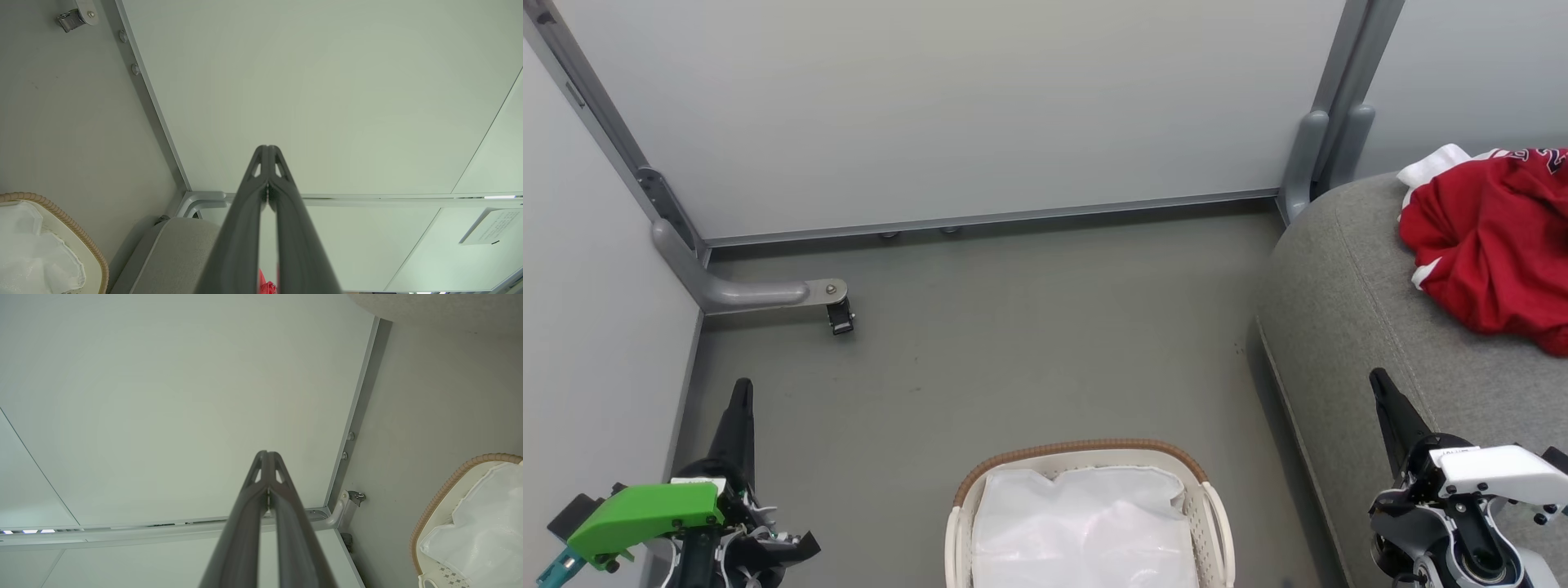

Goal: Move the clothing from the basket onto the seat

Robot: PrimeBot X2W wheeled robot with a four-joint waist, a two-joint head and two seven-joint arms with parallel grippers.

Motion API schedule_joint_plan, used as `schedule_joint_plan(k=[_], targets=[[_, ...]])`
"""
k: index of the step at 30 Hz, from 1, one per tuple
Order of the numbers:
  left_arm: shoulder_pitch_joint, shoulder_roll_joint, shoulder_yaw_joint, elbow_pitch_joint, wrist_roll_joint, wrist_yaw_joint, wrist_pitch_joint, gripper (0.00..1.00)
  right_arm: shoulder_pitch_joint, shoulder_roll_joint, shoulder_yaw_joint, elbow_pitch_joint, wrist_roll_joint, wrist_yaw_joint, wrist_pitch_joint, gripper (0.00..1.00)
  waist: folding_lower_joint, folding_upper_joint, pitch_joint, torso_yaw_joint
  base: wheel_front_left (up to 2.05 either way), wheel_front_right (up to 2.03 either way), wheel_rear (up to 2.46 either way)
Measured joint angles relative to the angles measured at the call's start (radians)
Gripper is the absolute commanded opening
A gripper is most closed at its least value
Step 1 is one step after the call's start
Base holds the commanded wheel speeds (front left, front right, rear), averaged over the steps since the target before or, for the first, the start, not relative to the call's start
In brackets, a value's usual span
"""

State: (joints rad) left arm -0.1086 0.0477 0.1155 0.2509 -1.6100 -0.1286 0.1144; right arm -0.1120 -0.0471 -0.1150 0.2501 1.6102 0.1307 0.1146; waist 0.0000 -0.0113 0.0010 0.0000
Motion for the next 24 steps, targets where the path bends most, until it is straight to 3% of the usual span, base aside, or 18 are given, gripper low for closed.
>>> schedule_joint_plan(k=[24], targets=[[0.0, 0.0, 0.0, 0.0, 0.0, 0.0, 0.0, 0.0, 0.0, 0.0, 0.0, 0.0, 0.0, 0.0, 0.0, 0.0, 0.0, 0.0, 0.0, 0.0, 0.0, 0.0, 0.0]])
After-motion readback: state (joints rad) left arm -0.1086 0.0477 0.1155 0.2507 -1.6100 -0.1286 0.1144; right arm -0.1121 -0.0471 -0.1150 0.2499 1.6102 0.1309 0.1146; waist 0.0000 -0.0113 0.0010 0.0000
